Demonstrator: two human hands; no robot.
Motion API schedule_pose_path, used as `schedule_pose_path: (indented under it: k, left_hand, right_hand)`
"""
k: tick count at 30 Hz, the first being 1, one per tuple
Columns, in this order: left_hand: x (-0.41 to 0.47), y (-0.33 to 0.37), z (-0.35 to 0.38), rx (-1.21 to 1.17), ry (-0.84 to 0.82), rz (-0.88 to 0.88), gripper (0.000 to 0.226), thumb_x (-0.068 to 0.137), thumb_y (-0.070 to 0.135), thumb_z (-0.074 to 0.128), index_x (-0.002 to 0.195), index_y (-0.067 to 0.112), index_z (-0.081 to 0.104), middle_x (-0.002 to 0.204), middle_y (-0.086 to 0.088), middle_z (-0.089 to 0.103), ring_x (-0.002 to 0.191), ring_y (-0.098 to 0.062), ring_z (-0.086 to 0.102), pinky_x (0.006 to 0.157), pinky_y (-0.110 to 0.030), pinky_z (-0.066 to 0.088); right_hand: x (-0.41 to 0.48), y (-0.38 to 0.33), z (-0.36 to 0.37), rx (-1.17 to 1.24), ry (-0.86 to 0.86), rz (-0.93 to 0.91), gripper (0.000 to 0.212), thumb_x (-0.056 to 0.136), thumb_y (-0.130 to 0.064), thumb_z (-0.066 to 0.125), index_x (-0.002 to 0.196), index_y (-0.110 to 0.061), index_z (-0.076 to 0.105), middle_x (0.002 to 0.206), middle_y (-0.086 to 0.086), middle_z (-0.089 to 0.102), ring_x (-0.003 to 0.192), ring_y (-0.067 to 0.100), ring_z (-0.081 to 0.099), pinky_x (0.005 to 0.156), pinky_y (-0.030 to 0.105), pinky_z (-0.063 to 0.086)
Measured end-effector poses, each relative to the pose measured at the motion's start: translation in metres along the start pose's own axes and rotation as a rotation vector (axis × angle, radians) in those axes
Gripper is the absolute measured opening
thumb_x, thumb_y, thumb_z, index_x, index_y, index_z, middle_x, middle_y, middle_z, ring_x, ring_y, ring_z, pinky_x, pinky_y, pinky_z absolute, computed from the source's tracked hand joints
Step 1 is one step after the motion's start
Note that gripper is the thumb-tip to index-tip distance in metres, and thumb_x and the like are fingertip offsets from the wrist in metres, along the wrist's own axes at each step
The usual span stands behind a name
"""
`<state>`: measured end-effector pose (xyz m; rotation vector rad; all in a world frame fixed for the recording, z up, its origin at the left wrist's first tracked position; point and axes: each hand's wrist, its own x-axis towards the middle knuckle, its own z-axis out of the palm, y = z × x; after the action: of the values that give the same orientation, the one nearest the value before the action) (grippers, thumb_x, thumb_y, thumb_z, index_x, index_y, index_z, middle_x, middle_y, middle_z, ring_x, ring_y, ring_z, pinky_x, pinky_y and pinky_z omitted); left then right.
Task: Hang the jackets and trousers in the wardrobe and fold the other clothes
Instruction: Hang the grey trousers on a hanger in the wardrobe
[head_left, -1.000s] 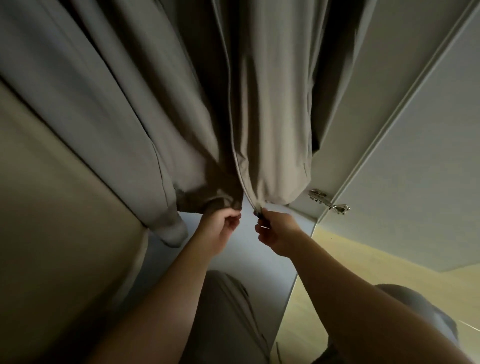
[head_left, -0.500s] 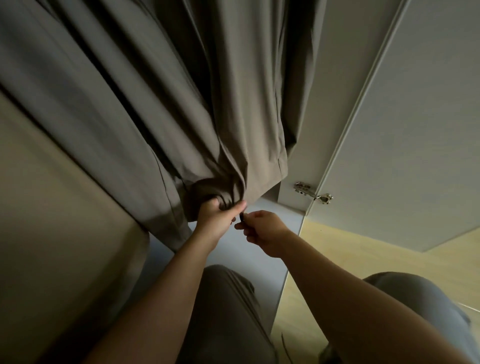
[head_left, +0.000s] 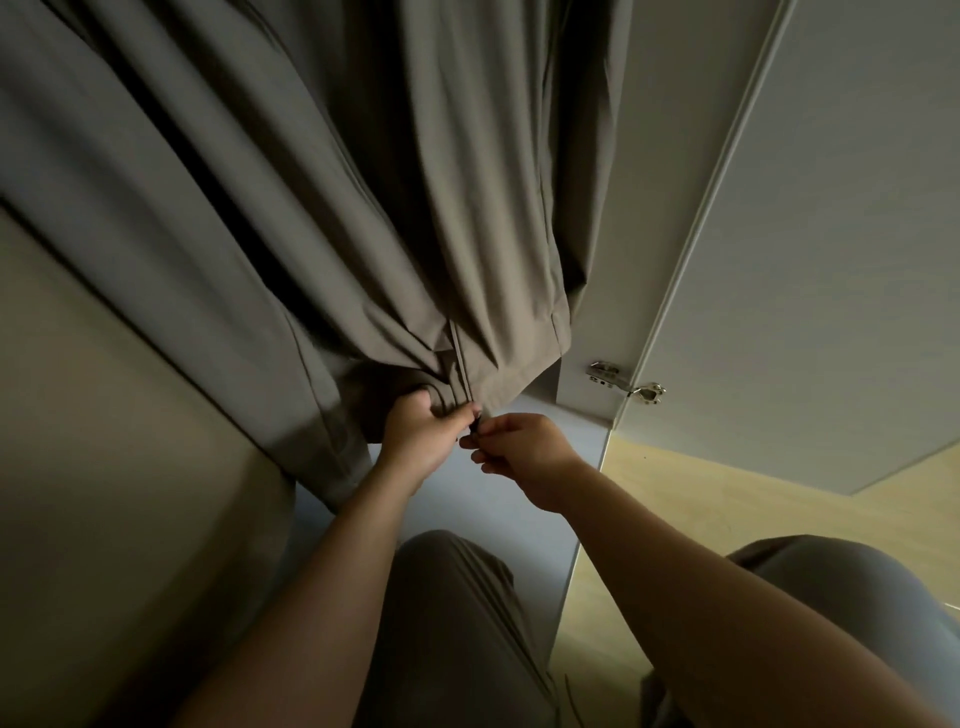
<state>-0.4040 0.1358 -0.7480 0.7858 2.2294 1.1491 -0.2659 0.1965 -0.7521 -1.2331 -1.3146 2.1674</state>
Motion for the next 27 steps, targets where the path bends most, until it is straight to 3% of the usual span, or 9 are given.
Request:
schedule_pose_path:
  k: [4, 7, 10, 15, 19, 22, 24, 27]
  left_hand:
    - [0.001, -0.004, -0.007, 0.046, -0.013, 0.030, 0.026, 0.074, 0.032, 0.083, 0.085, 0.013, 0.068, 0.076, 0.005, 0.069, 0.060, 0.004, 0.060, 0.045, -0.007, 0.038]
    - [-0.002, -0.004, -0.007, 0.073, -0.024, 0.046, 0.034, 0.077, 0.033, 0.081, 0.097, 0.008, 0.070, 0.092, -0.002, 0.072, 0.082, -0.013, 0.068, 0.056, -0.011, 0.042]
    - [-0.008, 0.001, -0.009, 0.188, 0.019, 0.135, 0.026, 0.080, 0.034, 0.080, 0.075, 0.019, 0.059, 0.075, 0.008, 0.062, 0.066, -0.001, 0.057, 0.046, -0.004, 0.037]
    - [-0.009, 0.009, -0.015, 0.294, 0.076, 0.267, 0.049, 0.082, 0.035, 0.080, 0.057, 0.025, 0.039, 0.055, 0.013, 0.043, 0.049, 0.003, 0.041, 0.046, -0.003, 0.035]
    - [-0.008, 0.011, -0.016, 0.367, 0.021, 0.345, 0.050, 0.089, 0.036, 0.075, 0.060, 0.025, 0.034, 0.055, 0.013, 0.039, 0.047, 0.001, 0.037, 0.051, -0.006, 0.038]
    - [-0.010, 0.012, -0.015, 0.371, 0.013, 0.389, 0.048, 0.093, 0.035, 0.071, 0.063, 0.027, 0.034, 0.059, 0.016, 0.039, 0.051, 0.003, 0.038, 0.051, -0.004, 0.037]
    - [-0.012, 0.011, -0.014, 0.356, 0.005, 0.374, 0.045, 0.092, 0.037, 0.072, 0.064, 0.025, 0.038, 0.059, 0.015, 0.043, 0.052, 0.002, 0.041, 0.050, -0.006, 0.037]
    - [-0.014, 0.012, -0.014, 0.305, -0.019, 0.311, 0.039, 0.089, 0.037, 0.075, 0.067, 0.024, 0.046, 0.062, 0.014, 0.049, 0.056, 0.003, 0.047, 0.048, -0.007, 0.038]
  right_hand:
    - [-0.002, -0.002, 0.008, -0.066, -0.020, -0.016, 0.010, 0.092, 0.004, 0.065, 0.100, 0.003, 0.071, 0.097, 0.019, 0.076, 0.073, 0.020, 0.070, 0.070, 0.028, 0.059]
    - [-0.001, -0.002, 0.012, -0.097, -0.019, -0.022, 0.014, 0.090, 0.007, 0.065, 0.103, 0.006, 0.071, 0.097, 0.020, 0.075, 0.072, 0.018, 0.070, 0.071, 0.029, 0.060]
    - [-0.002, -0.002, 0.011, -0.084, -0.034, -0.002, 0.018, 0.090, 0.009, 0.063, 0.106, 0.004, 0.071, 0.099, 0.019, 0.075, 0.079, 0.021, 0.072, 0.076, 0.031, 0.060]
    - [-0.007, -0.002, 0.012, 0.081, -0.082, 0.040, 0.028, 0.083, 0.018, 0.064, 0.106, 0.003, 0.070, 0.106, 0.020, 0.073, 0.098, 0.028, 0.072, 0.086, 0.032, 0.059]
    - [-0.012, -0.001, 0.010, 0.243, -0.133, 0.053, 0.020, 0.089, -0.015, 0.072, 0.102, -0.002, 0.075, 0.105, 0.019, 0.075, 0.093, 0.027, 0.072, 0.086, 0.032, 0.058]
    - [-0.012, -0.001, 0.005, 0.267, -0.100, 0.043, 0.034, 0.093, -0.034, 0.069, 0.104, -0.003, 0.075, 0.105, 0.016, 0.076, 0.095, 0.029, 0.074, 0.088, 0.035, 0.057]
    - [-0.013, -0.001, 0.004, 0.199, -0.060, 0.013, 0.042, 0.093, -0.038, 0.071, 0.109, 0.000, 0.072, 0.107, 0.018, 0.075, 0.098, 0.031, 0.073, 0.087, 0.035, 0.058]
    - [-0.016, -0.002, 0.004, 0.179, -0.052, -0.006, 0.038, 0.091, -0.032, 0.074, 0.110, 0.001, 0.071, 0.107, 0.018, 0.075, 0.095, 0.028, 0.074, 0.082, 0.031, 0.059]
